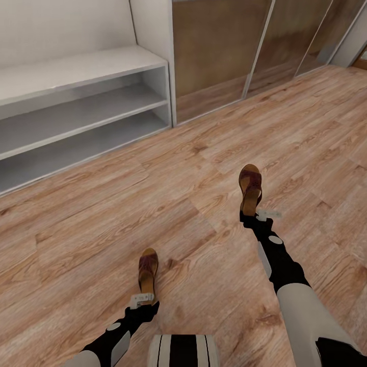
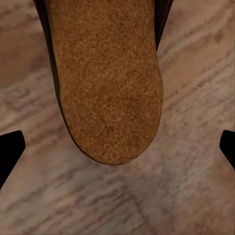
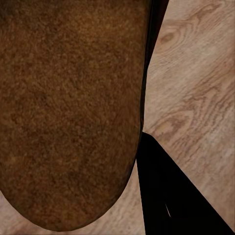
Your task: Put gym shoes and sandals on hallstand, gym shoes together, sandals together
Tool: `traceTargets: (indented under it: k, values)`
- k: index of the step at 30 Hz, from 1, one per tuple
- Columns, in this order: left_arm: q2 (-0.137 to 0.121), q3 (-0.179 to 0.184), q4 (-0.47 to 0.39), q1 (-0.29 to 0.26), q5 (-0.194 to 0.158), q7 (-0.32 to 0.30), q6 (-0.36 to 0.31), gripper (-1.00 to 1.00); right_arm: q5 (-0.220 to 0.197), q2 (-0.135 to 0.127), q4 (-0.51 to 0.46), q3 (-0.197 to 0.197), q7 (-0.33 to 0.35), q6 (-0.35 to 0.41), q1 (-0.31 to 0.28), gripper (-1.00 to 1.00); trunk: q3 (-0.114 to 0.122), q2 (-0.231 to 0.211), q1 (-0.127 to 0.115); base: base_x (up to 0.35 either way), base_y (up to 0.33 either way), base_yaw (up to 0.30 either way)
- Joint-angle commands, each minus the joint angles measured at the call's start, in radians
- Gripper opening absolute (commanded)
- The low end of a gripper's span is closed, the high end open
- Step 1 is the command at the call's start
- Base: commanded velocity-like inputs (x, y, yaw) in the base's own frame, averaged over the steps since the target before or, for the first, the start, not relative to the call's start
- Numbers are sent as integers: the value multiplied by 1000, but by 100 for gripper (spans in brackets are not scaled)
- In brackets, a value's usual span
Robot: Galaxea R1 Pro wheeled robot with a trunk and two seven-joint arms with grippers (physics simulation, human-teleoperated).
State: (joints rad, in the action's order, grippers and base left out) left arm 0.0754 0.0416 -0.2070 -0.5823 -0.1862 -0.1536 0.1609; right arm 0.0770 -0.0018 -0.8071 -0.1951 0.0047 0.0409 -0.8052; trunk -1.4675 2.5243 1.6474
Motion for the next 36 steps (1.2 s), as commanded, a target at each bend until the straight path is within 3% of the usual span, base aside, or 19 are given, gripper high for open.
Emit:
traceTargets:
  k: [1, 7, 16, 20, 36]
  values:
    - [0, 4, 1, -1, -9, -3, 3, 100, 4, 0, -1, -1, -2, 4, 0, -100, -1, 0, 0, 18, 0, 0]
    - [-1, 4, 1, -1, -10, -3, 3, 100, 4, 0, -1, -1, -2, 4, 0, -100, -1, 0, 0, 5, 0, 0]
    - [-2, 4, 1, -1, -10, -3, 3, 100, 4, 0, -1, -1, -2, 4, 0, -100, -42, 2, 4, 0, 0, 0]
    - [-10, 4, 1, -1, -10, -3, 3, 100, 5, 0, -1, -1, -2, 4, 0, -100, -48, 2, 4, 0, 0, 0]
    - [-13, 4, 1, -1, -10, -3, 3, 100, 4, 0, -1, -1, -2, 4, 0, -100, -51, 2, 4, 43, -52, 0]
